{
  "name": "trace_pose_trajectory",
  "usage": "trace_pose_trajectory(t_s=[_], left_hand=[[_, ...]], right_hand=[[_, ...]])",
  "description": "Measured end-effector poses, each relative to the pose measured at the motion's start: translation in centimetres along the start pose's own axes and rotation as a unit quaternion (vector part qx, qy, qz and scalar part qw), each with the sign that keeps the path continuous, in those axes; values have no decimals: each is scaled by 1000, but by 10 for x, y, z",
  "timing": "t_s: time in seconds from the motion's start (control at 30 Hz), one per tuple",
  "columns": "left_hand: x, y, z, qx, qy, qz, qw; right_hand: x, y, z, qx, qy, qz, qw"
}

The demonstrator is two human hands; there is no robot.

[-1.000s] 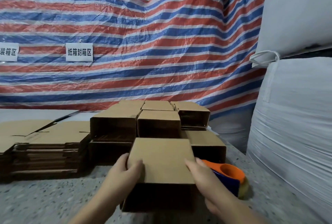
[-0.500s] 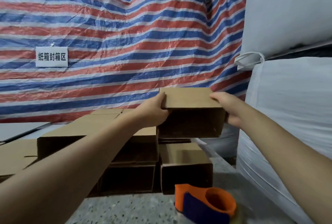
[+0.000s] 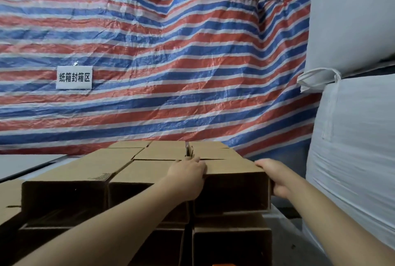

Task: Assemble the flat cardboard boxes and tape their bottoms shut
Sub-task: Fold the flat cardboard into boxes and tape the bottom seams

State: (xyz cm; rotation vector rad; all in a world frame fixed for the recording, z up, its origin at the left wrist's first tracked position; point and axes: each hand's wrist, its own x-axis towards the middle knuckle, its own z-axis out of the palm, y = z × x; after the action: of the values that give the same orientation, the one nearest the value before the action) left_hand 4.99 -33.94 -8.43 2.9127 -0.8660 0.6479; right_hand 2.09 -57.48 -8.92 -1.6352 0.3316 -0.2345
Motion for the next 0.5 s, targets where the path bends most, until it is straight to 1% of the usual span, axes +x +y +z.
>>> trace_pose_trajectory(t_s=[0.17,0.27,0.37,0.5], left_hand=[[-3,5,8,26,-9,-18,999],[-5,8,11,47,-8,-15,999],[-12,5,8,35,-13,-14,999],[-34,0,-9,-2,46,6,999]], right_hand=[[-2,15,3,20,26,14,999],[-11,16,4,-14,28,20,999],[-24,8,8,-71,46,-19,996],[-39,-10,18,-134,110,-83,981]])
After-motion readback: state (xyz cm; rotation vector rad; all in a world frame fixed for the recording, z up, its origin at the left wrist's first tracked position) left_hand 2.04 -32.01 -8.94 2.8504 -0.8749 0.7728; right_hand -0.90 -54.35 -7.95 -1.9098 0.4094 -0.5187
